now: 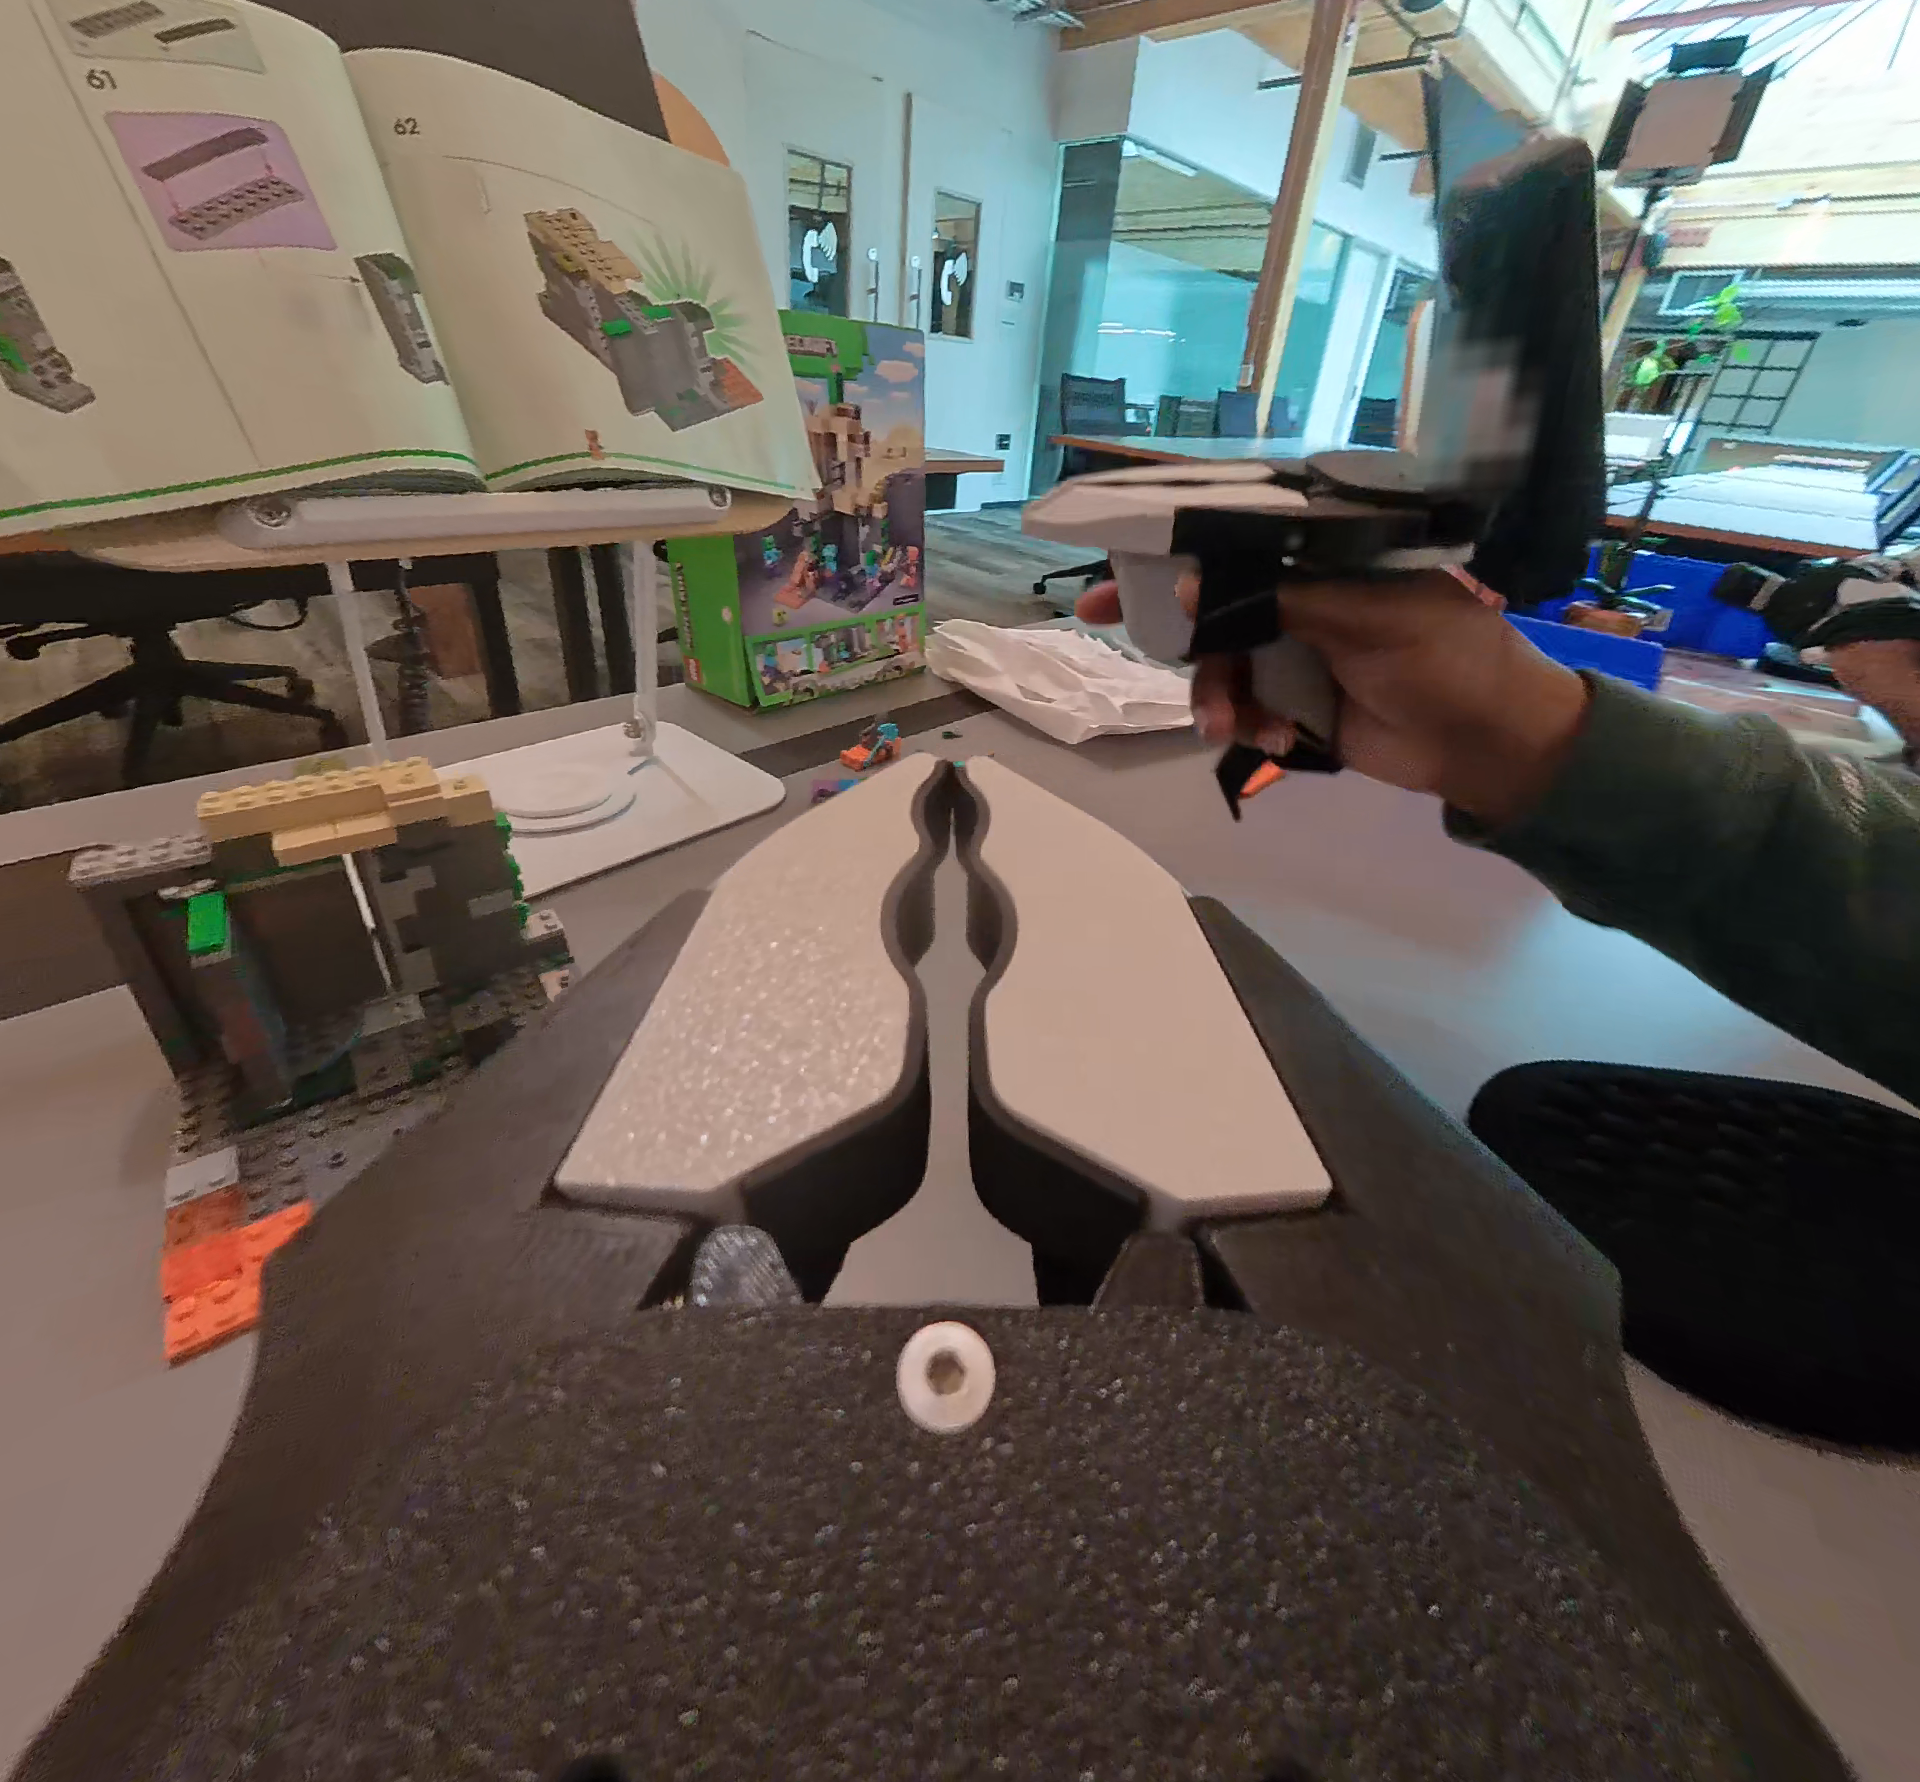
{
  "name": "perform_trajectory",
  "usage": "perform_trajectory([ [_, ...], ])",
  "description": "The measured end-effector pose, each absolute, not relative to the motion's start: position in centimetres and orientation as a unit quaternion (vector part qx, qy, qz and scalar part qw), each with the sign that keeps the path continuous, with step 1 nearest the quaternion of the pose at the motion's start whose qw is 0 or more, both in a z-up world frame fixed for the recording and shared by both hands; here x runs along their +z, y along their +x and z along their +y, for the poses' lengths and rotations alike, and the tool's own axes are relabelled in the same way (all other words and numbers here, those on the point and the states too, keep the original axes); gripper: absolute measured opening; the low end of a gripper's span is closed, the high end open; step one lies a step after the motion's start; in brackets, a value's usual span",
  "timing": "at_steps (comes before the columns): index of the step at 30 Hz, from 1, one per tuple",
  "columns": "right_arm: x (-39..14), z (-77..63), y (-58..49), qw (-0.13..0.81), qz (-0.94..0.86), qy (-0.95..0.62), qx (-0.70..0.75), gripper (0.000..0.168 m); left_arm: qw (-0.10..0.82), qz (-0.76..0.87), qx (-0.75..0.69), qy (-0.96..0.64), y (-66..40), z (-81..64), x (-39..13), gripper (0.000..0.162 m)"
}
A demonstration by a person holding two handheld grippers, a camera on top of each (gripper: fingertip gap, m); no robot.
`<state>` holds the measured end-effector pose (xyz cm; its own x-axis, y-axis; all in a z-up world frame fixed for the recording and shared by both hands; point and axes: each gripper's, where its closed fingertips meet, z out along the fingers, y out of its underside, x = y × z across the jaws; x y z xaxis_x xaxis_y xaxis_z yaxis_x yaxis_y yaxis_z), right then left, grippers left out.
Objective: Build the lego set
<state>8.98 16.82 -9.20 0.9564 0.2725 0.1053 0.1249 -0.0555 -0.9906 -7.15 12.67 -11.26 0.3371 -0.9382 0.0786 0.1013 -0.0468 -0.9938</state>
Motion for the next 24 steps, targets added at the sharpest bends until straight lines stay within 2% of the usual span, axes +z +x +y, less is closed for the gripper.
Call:
perform_trajectory([
  [9, -14.1, 17.8, 11.1, 0.668, 0.027, -0.743, 0.033, 0.000, 0.618, 0.360, -0.378, -0.587, -4.6, 17.1, -10.4, 0.000],
  [17, -17.4, 18.4, 11.1, 0.652, 0.026, -0.757, 0.000, 0.000, 0.630, 0.343, -0.327, -0.615, -1.9, 22.6, -11.9, 0.000],
  [24, -18.1, 18.3, 11.5, 0.653, 0.021, -0.757, -0.018, 0.000, 0.633, 0.315, -0.282, -0.649, -1.5, 25.5, -15.6, 0.000],
])
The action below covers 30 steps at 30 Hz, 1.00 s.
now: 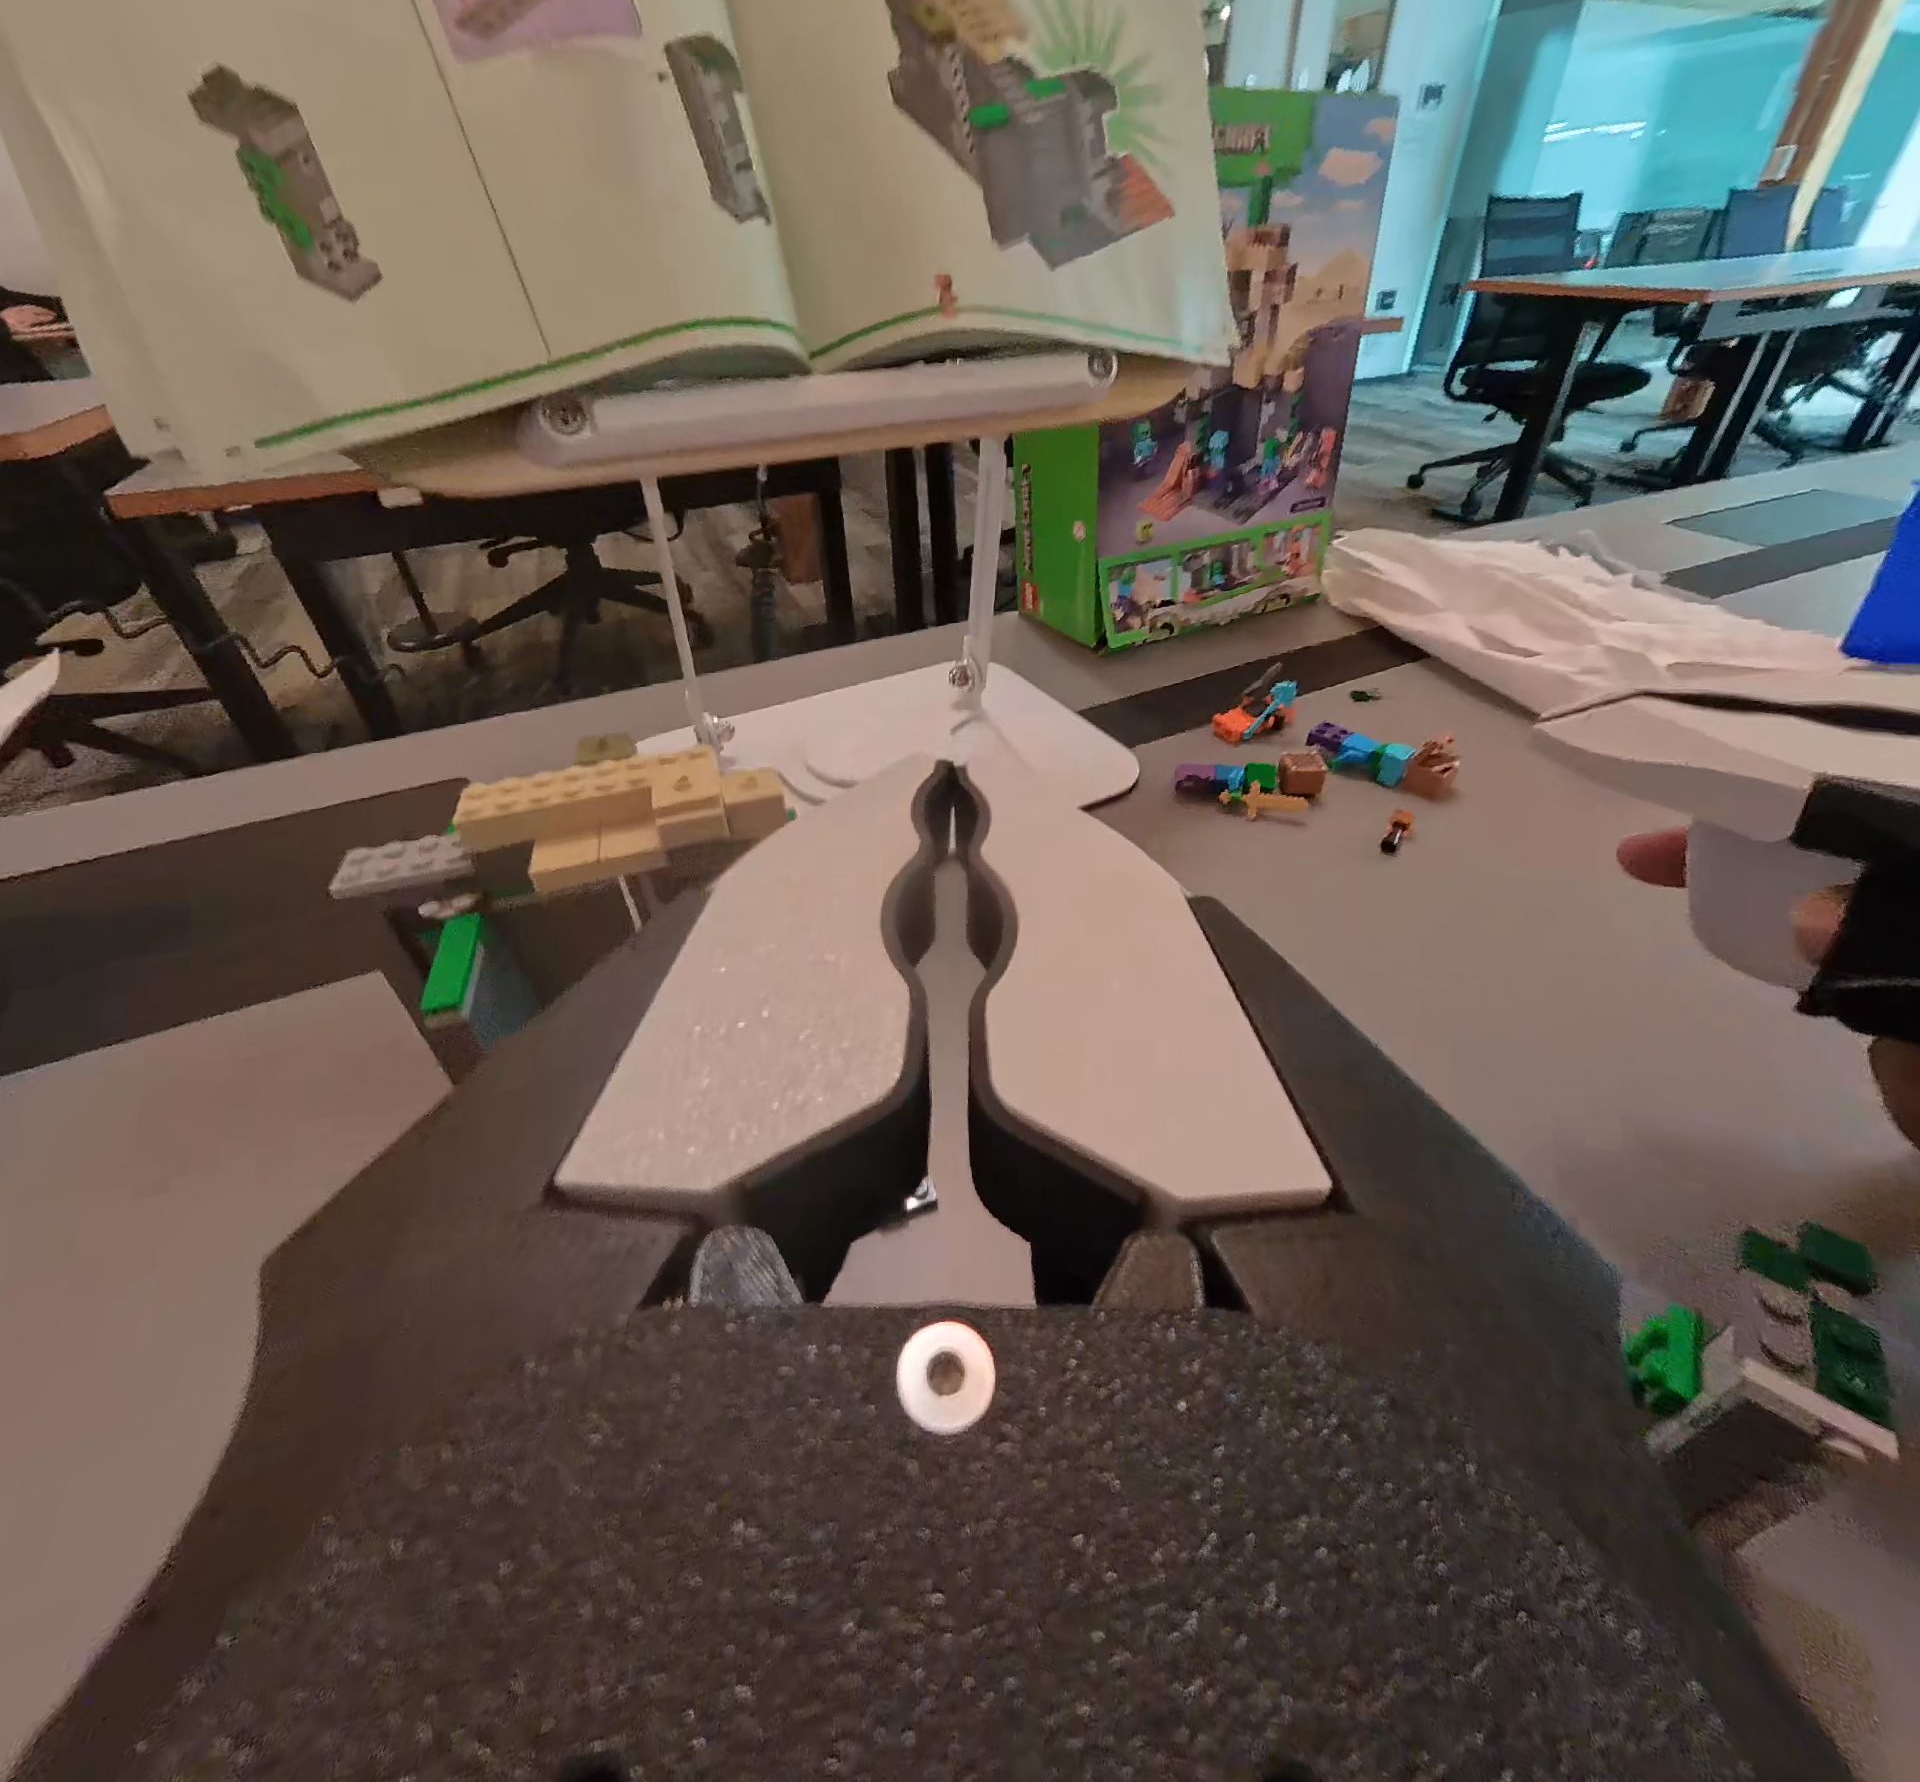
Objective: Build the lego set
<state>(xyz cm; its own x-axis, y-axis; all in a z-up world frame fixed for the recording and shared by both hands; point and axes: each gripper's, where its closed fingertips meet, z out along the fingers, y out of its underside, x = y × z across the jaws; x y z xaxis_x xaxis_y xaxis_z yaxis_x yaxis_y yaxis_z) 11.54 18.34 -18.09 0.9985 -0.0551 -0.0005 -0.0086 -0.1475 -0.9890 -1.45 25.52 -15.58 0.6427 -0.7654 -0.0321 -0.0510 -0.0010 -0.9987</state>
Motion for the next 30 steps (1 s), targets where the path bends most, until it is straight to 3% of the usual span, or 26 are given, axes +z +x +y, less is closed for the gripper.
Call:
perform_trajectory([
  [8, -18.1, 18.2, 11.7, 0.663, 0.006, -0.748, -0.037, 0.000, 0.629, 0.340, -0.248, -0.653, -1.6, 24.5, -17.8, 0.000],
  [30, -17.3, 17.4, 10.4, 0.687, -0.048, -0.724, -0.023, 0.005, 0.643, 0.364, -0.234, -0.632, -2.1, 24.1, -17.0, 0.001],
])
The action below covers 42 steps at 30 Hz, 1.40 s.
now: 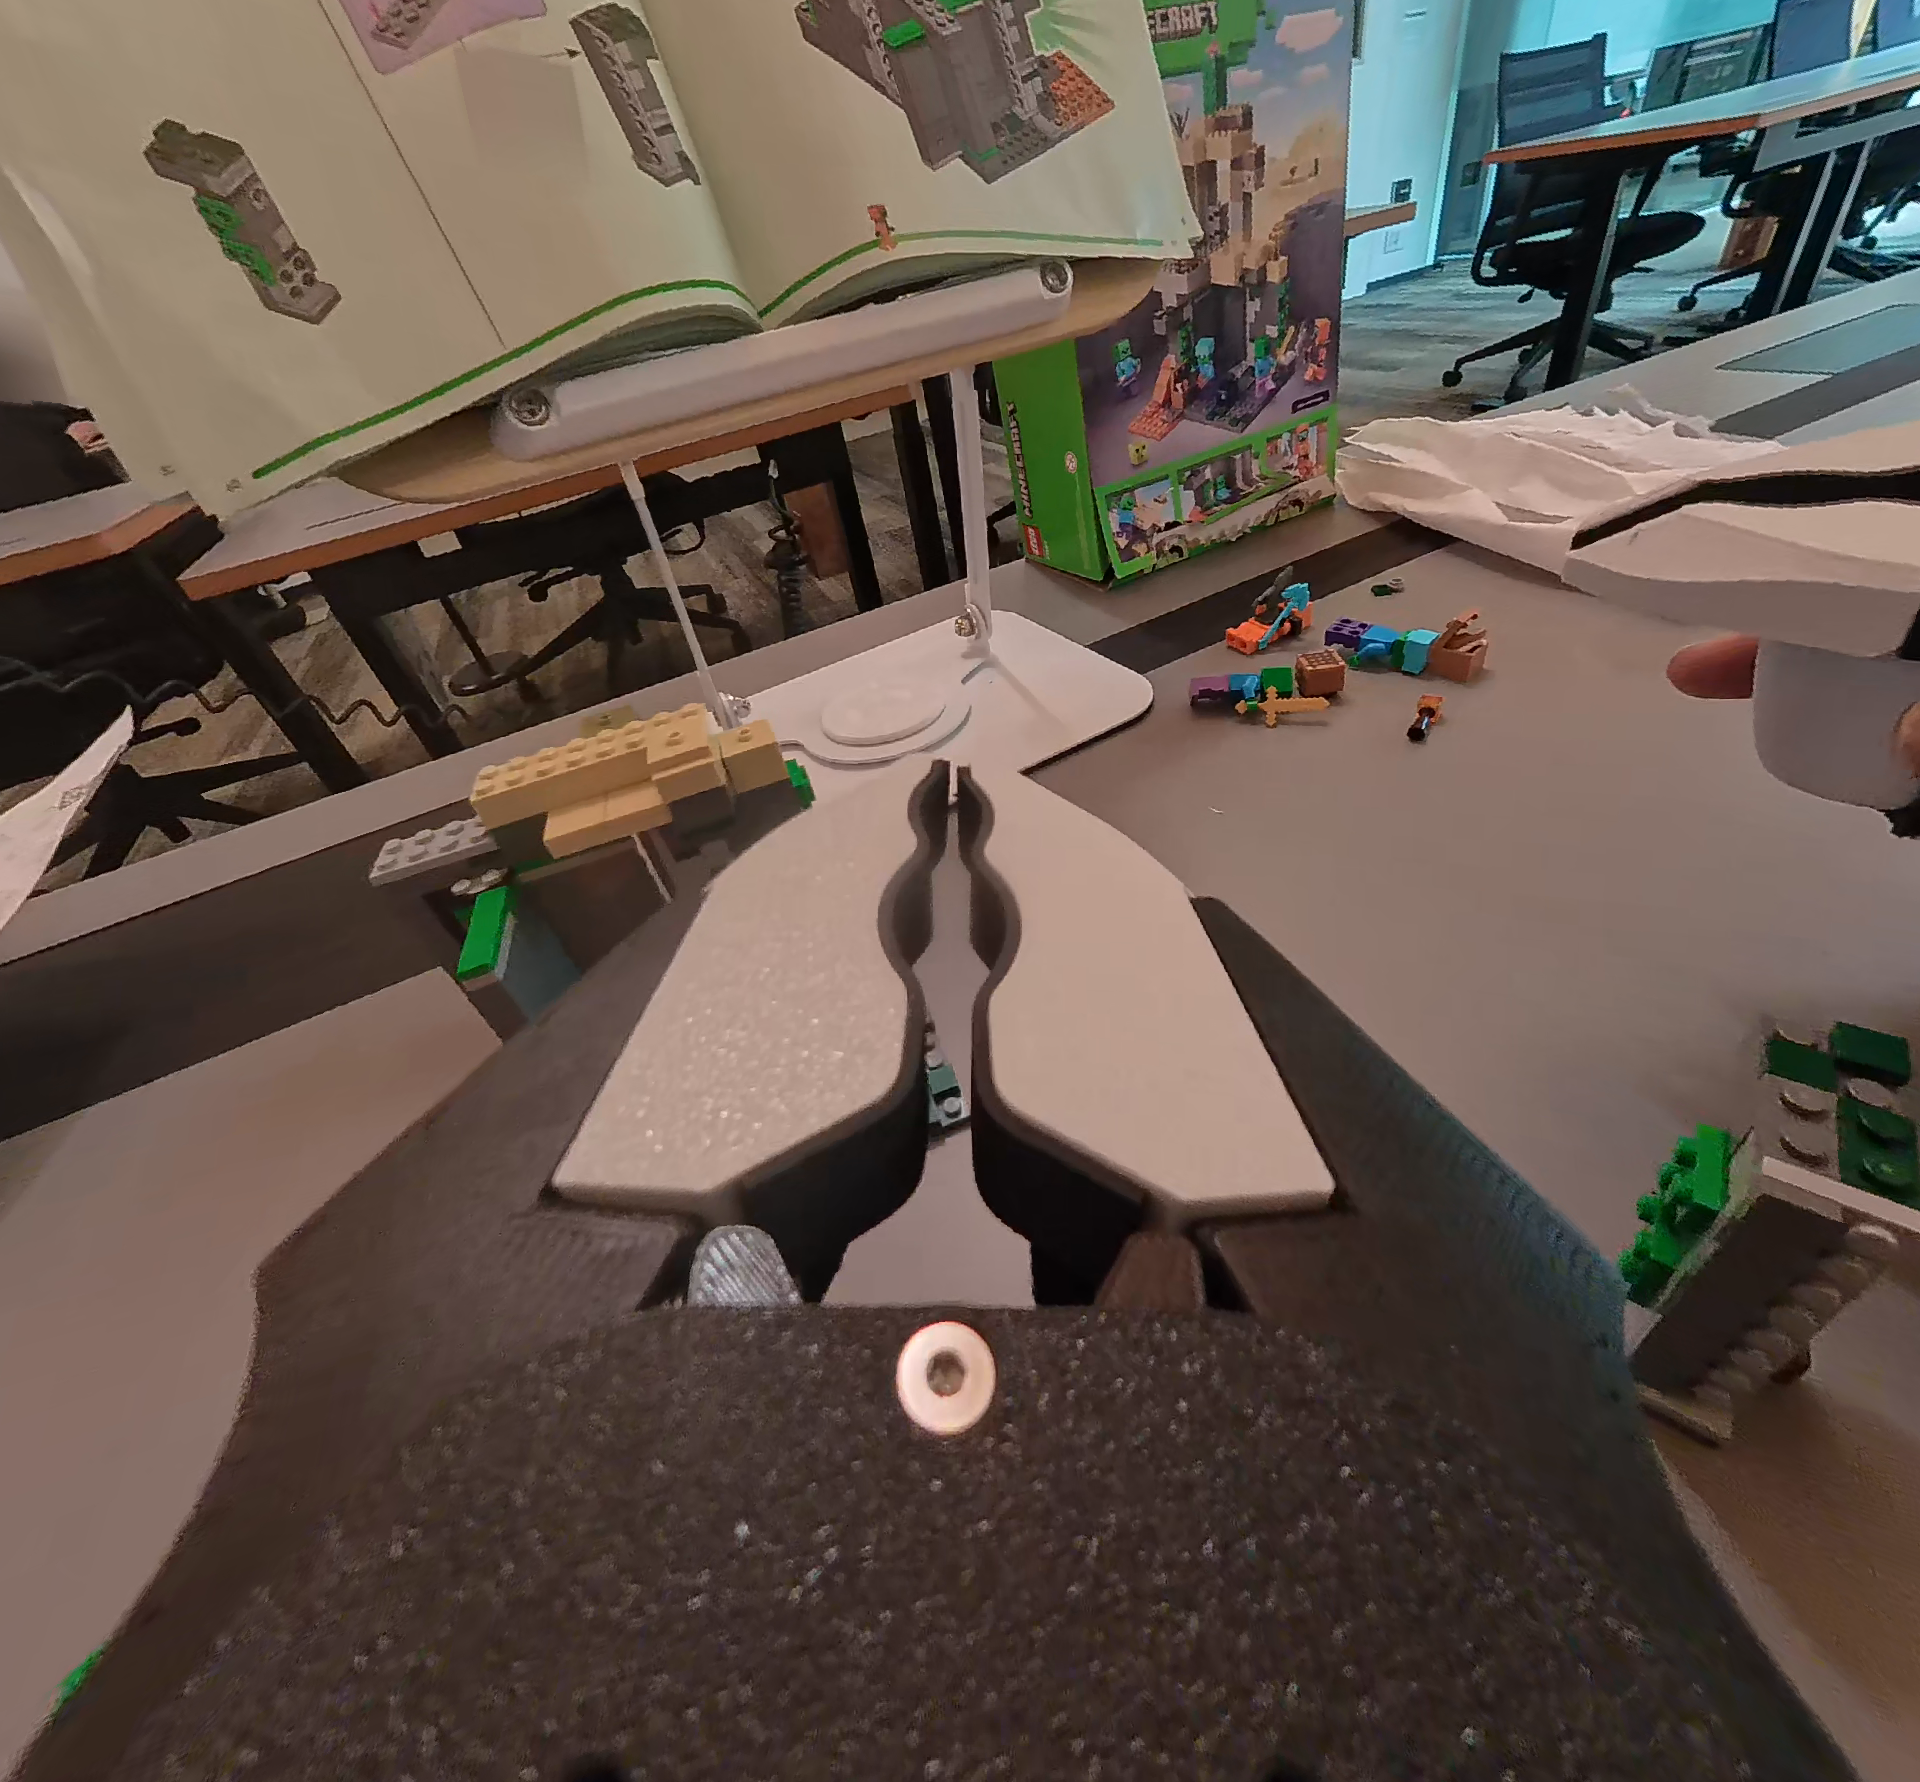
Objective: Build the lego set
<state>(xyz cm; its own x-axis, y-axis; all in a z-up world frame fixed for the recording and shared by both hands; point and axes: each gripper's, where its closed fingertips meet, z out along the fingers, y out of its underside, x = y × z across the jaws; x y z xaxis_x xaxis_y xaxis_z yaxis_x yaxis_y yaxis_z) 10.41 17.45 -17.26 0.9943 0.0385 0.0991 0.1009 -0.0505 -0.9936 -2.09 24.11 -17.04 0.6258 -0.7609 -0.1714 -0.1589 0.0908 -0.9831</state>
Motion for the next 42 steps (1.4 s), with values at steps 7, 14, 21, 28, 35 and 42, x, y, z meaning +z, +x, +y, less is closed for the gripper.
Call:
perform_trajectory([
  [7, -17.1, 17.4, 10.4, 0.691, -0.047, -0.721, -0.022, 0.006, 0.643, 0.353, -0.237, -0.637, -2.5, 24.5, -17.0, 0.000],
  [14, -16.8, 17.3, 10.3, 0.695, -0.048, -0.717, -0.022, 0.004, 0.649, 0.352, -0.237, -0.632, -2.5, 24.5, -16.7, 0.000],
  [21, -16.6, 17.2, 9.8, 0.698, -0.064, -0.713, -0.024, 0.002, 0.650, 0.356, -0.234, -0.629, -2.4, 24.6, -16.9, 0.000],
  [28, -15.9, 16.9, 9.2, 0.706, -0.099, -0.701, -0.011, 0.002, 0.648, 0.359, -0.238, -0.628, -2.3, 24.3, -16.9, 0.000],
  [35, -16.0, 13.7, 4.8, 0.640, -0.300, -0.694, 0.136, 0.014, 0.647, 0.361, -0.237, -0.629, -2.2, 24.4, -17.1, 0.000],
  [42, -18.6, 10.1, 1.6, 0.508, -0.431, -0.712, 0.223, 0.048, 0.644, 0.364, -0.237, -0.630, -2.1, 24.4, -17.3, 0.000],
])
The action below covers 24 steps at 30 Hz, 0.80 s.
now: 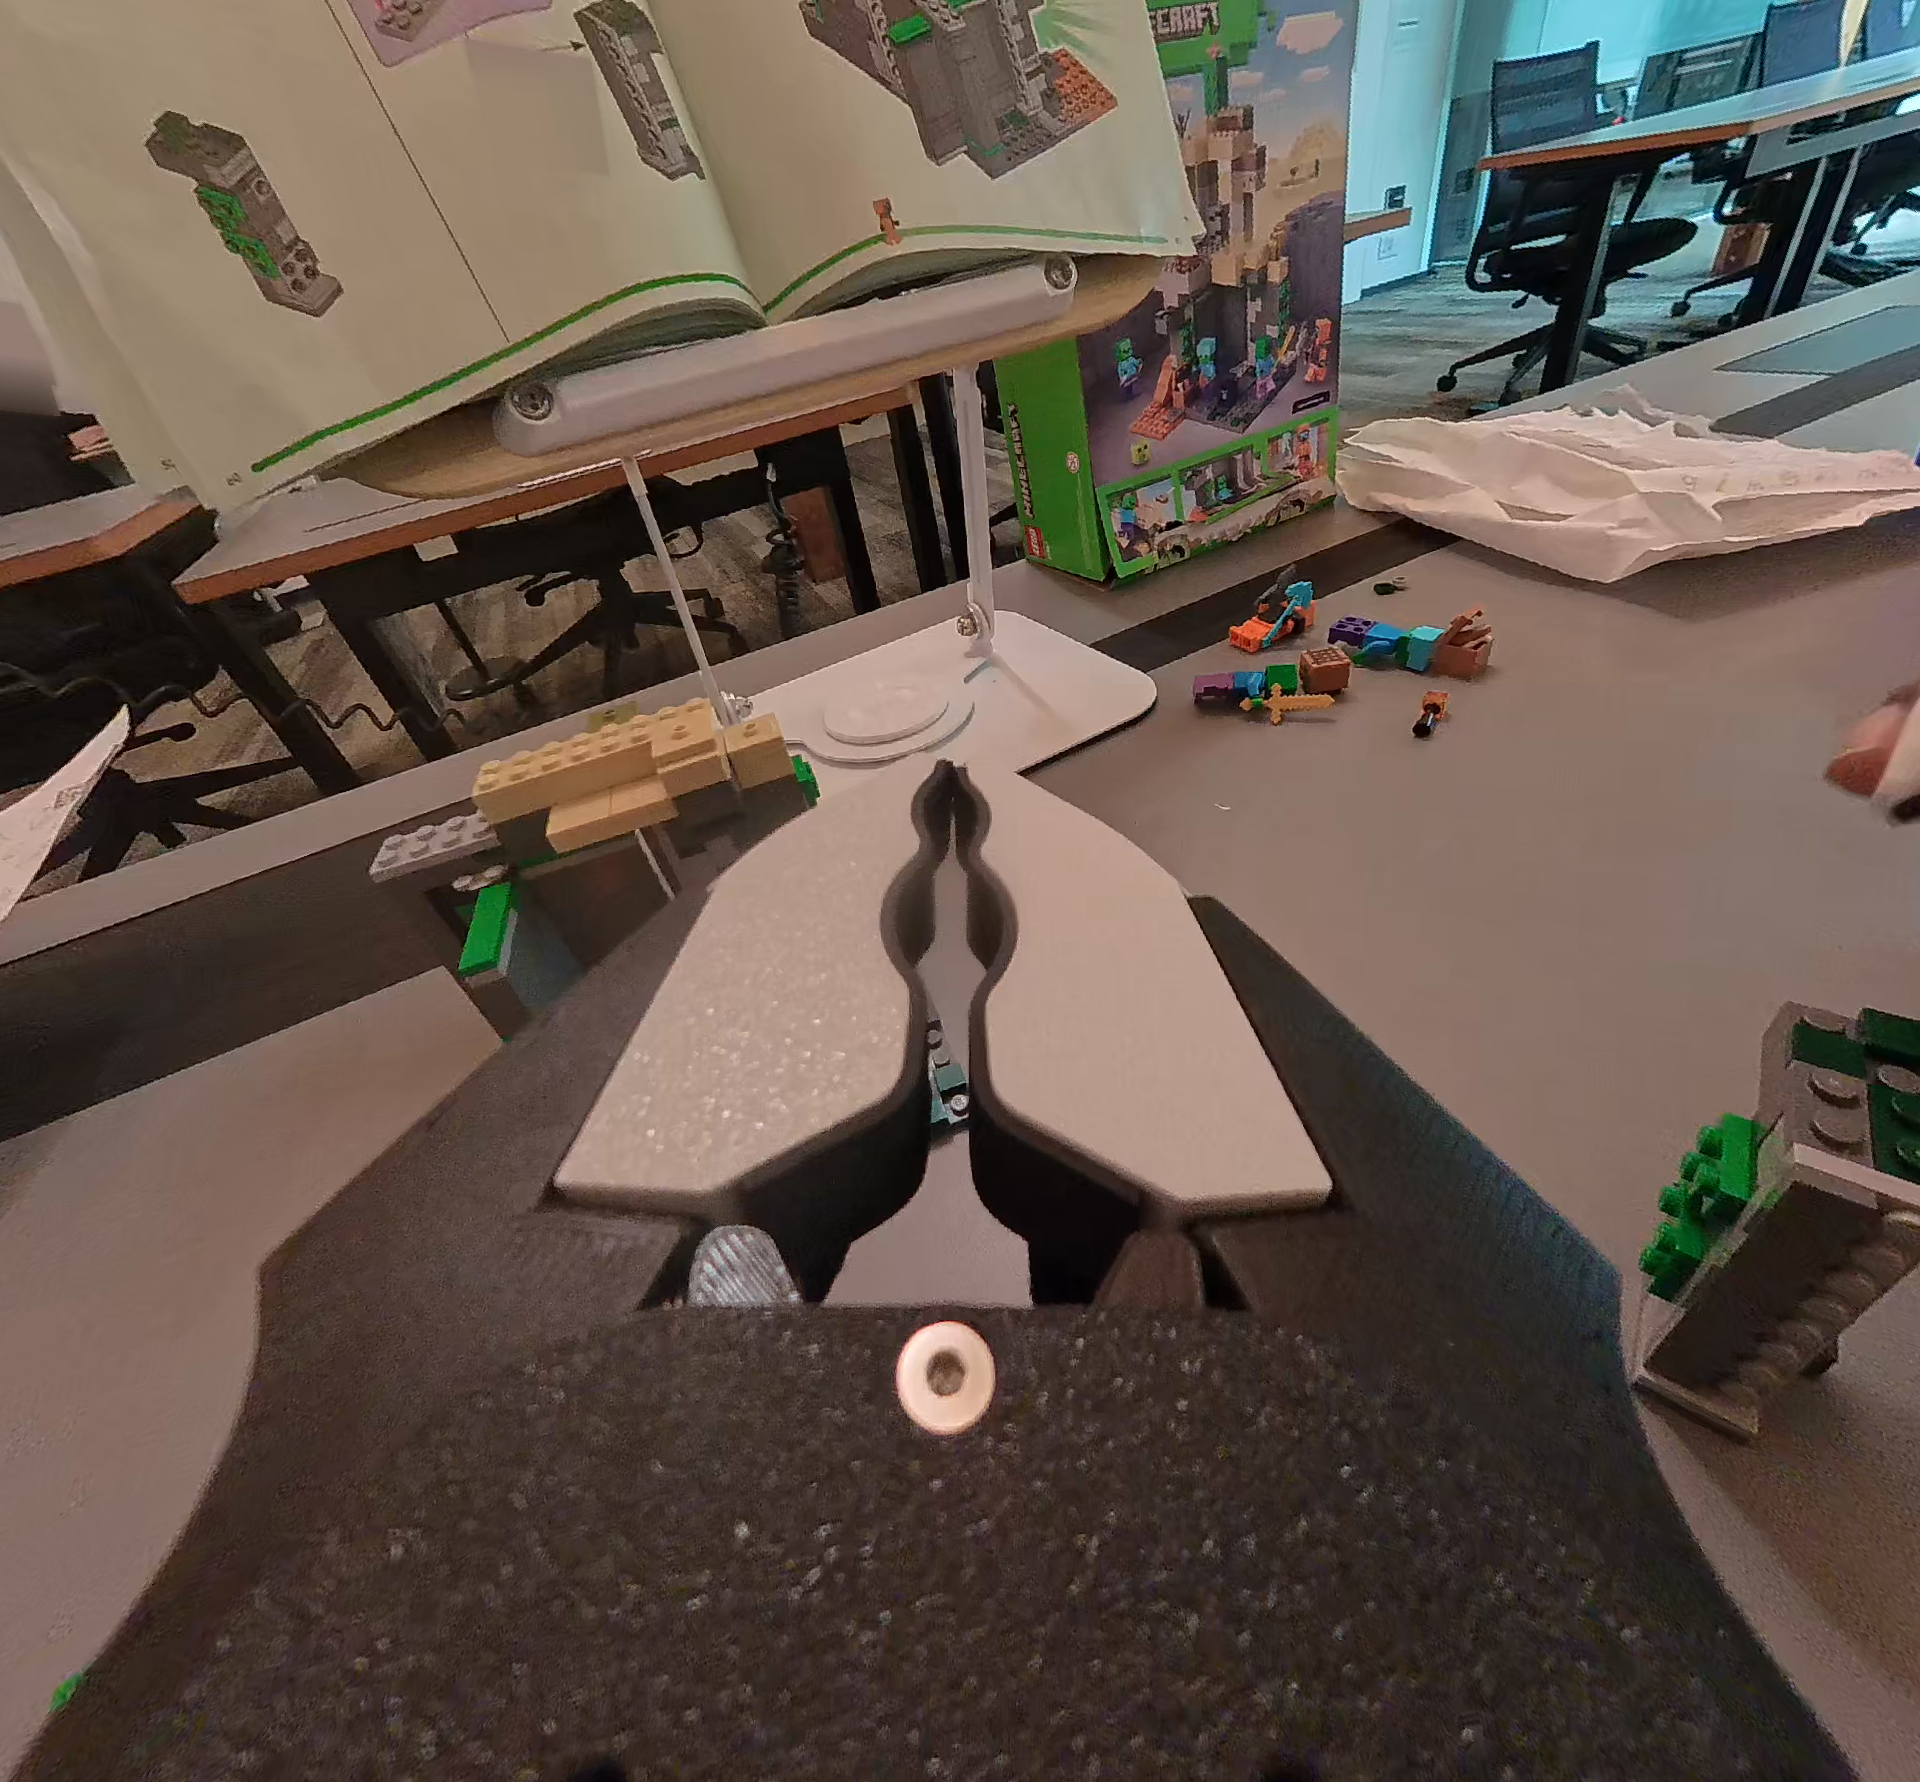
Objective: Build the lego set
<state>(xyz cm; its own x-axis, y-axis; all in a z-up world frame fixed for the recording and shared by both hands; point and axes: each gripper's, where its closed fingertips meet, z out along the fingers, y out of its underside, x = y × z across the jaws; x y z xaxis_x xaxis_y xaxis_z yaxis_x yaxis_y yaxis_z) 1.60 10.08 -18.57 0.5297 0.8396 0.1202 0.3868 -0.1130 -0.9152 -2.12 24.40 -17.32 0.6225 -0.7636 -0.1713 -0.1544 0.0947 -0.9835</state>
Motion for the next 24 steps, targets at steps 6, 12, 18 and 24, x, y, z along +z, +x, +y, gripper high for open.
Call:
perform_trajectory([
  [6, -21.4, 11.2, 0.1, 0.468, -0.452, -0.735, 0.191, 0.053, 0.644, 0.367, -0.239, -0.628, -2.1, 24.3, -17.3, 0.000],
  [12, -22.4, 12.1, 0.8, 0.459, -0.429, -0.765, 0.141, 0.018, 0.645, 0.367, -0.240, -0.626, -2.1, 24.2, -17.1, 0.000],
  [18, -20.2, 15.3, 8.6, 0.497, -0.224, -0.838, 0.007, 0.017, 0.644, 0.368, -0.239, -0.626, -2.1, 24.2, -17.1, 0.000],
  [24, -22.0, 15.6, 16.0, 0.469, -0.076, -0.876, -0.084, 0.017, 0.643, 0.371, -0.237, -0.627, -2.0, 24.2, -17.3, 0.000],
])
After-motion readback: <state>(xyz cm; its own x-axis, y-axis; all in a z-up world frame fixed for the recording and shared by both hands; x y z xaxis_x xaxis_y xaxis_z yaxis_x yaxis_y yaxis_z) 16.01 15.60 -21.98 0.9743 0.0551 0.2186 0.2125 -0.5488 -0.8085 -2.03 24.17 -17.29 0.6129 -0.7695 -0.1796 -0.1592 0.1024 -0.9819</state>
